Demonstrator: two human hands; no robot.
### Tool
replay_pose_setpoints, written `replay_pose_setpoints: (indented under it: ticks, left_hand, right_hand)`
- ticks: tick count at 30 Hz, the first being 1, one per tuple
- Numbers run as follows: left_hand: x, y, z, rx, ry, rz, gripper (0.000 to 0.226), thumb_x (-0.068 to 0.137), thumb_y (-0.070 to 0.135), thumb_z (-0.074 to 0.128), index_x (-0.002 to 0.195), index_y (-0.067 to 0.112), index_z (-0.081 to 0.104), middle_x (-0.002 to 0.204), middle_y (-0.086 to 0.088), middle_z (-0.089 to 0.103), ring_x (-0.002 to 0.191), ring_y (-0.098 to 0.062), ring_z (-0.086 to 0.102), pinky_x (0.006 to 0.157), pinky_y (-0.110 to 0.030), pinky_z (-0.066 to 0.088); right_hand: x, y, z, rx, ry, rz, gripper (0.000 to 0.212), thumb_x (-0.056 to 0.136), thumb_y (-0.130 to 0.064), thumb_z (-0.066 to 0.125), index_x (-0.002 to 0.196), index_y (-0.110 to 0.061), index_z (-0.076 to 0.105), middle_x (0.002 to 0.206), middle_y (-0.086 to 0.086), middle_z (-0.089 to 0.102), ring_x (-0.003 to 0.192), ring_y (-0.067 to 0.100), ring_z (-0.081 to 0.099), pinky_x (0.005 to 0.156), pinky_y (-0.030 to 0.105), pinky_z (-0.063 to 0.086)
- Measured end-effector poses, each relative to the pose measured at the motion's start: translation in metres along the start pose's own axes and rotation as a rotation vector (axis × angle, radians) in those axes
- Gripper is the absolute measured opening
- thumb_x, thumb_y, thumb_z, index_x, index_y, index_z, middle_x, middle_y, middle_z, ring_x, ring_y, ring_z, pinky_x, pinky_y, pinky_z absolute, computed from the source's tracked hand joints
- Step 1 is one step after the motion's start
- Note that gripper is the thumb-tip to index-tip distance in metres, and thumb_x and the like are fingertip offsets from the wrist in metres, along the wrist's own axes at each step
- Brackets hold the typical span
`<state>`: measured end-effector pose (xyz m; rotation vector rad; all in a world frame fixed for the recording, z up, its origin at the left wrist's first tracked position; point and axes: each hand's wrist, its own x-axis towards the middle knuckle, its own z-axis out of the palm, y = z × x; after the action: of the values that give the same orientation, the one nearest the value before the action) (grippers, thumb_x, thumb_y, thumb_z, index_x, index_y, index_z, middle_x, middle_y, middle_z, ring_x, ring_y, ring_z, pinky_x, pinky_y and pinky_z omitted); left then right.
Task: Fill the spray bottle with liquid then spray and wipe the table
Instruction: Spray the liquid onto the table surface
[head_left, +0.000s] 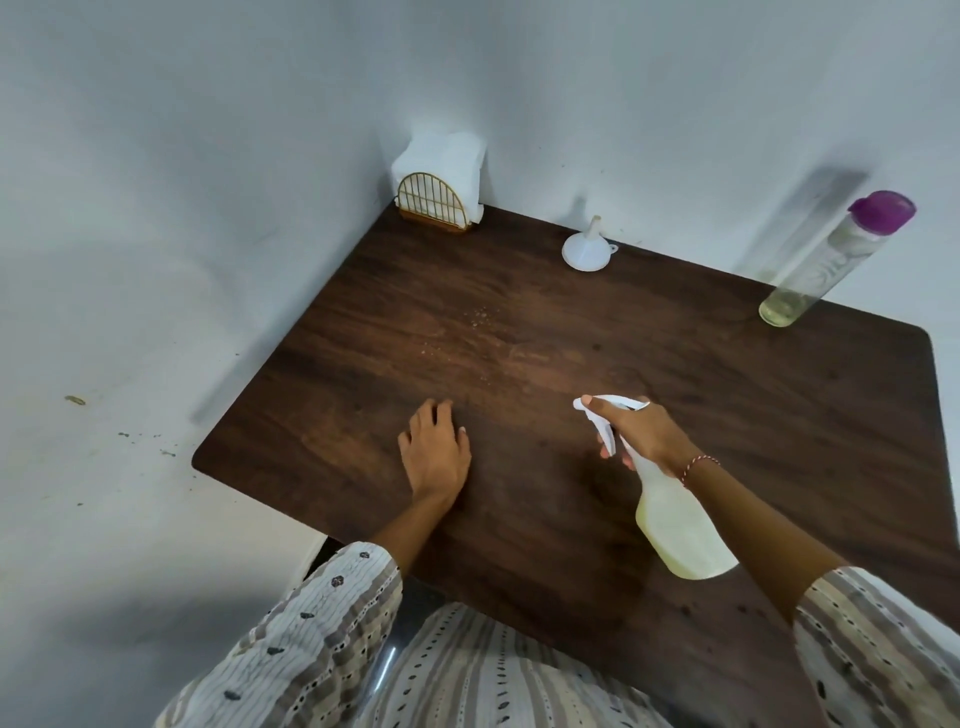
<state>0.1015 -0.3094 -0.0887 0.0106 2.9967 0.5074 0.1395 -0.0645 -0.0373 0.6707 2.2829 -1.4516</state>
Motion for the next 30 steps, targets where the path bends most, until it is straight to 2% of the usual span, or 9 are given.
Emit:
replay_pose_setpoints:
  ticks: [3,8,11,13,15,19,24,26,30]
  left_hand:
    - [0.002,0.008,0.002,0.005,-0.048,0.063,0.044,0.094,0.031,0.046,0.136,0.02,0.039,0.146,-0.005,0.036,0.135,-0.022,0.033,0.106,-0.039,0.031]
    - [0.013,0.024,0.005,0.004,-0.085,0.162,0.045,0.094,0.033,0.047,0.136,0.019,0.04,0.147,-0.006,0.035,0.137,-0.022,0.031,0.108,-0.039,0.03]
    - [0.022,0.031,0.002,0.007,-0.094,0.203,0.046,0.095,0.033,0.046,0.138,0.018,0.039,0.147,-0.006,0.035,0.137,-0.022,0.031,0.108,-0.039,0.03]
    - [0.028,0.034,0.0,0.009,-0.093,0.22,0.046,0.095,0.033,0.046,0.138,0.018,0.039,0.147,-0.006,0.036,0.136,-0.022,0.032,0.108,-0.039,0.03]
    - [0.031,0.036,-0.002,0.01,-0.095,0.225,0.046,0.095,0.032,0.046,0.138,0.018,0.039,0.147,-0.006,0.035,0.136,-0.022,0.032,0.108,-0.039,0.03]
    - [0.036,0.036,-0.001,-0.022,-0.093,0.235,0.045,0.094,0.031,0.047,0.136,0.017,0.041,0.144,-0.005,0.038,0.134,-0.022,0.035,0.106,-0.038,0.032]
    - [0.04,0.05,0.001,-0.103,-0.117,0.359,0.044,0.094,0.031,0.048,0.135,0.017,0.043,0.141,-0.004,0.042,0.131,-0.021,0.038,0.105,-0.036,0.034]
    - [0.043,0.062,0.002,-0.147,-0.136,0.425,0.042,0.093,0.03,0.049,0.133,0.017,0.045,0.139,-0.003,0.043,0.128,-0.02,0.04,0.104,-0.036,0.035]
    - [0.046,0.093,0.002,-0.218,-0.155,0.593,0.041,0.092,0.029,0.052,0.131,0.016,0.048,0.135,-0.002,0.048,0.125,-0.018,0.045,0.103,-0.034,0.038]
  right_hand:
    - [-0.001,0.0,-0.015,0.01,0.029,0.016,0.043,0.088,-0.058,0.045,0.113,-0.027,0.062,0.092,0.006,0.067,0.087,0.024,0.063,0.065,0.028,0.052]
    - [0.006,-0.005,-0.03,0.075,0.184,-0.006,0.056,0.082,-0.066,0.045,0.107,-0.019,0.065,0.095,0.004,0.068,0.083,0.021,0.064,0.055,0.023,0.05]
    - [0.013,-0.009,-0.03,0.123,0.299,0.001,0.058,0.079,-0.067,0.051,0.11,-0.019,0.064,0.09,0.006,0.068,0.069,0.018,0.062,0.045,0.018,0.045]
    - [0.016,-0.013,-0.029,0.124,0.302,0.003,0.054,0.081,-0.062,0.052,0.11,-0.018,0.064,0.088,0.007,0.068,0.067,0.018,0.06,0.047,0.019,0.045]
    - [0.018,-0.014,-0.028,0.11,0.265,0.026,0.055,0.081,-0.064,0.051,0.112,-0.02,0.062,0.094,0.006,0.068,0.074,0.02,0.063,0.051,0.02,0.048]
    - [0.021,-0.015,-0.029,0.133,0.254,0.028,0.06,0.079,-0.068,0.05,0.11,-0.018,0.062,0.099,0.007,0.066,0.082,0.023,0.064,0.051,0.021,0.049]
    - [0.006,-0.02,-0.026,0.266,0.32,-0.013,0.045,0.088,-0.052,0.052,0.104,-0.011,0.064,0.096,0.01,0.064,0.085,0.022,0.061,0.057,0.023,0.049]
    - [-0.003,-0.021,-0.028,0.302,0.367,-0.069,0.044,0.09,-0.046,0.052,0.103,-0.006,0.066,0.089,0.011,0.065,0.082,0.021,0.061,0.055,0.023,0.05]
    - [-0.022,-0.017,-0.033,0.361,0.53,-0.157,0.031,0.09,-0.037,0.056,0.1,-0.01,0.068,0.086,0.013,0.067,0.072,0.024,0.063,0.05,0.023,0.05]
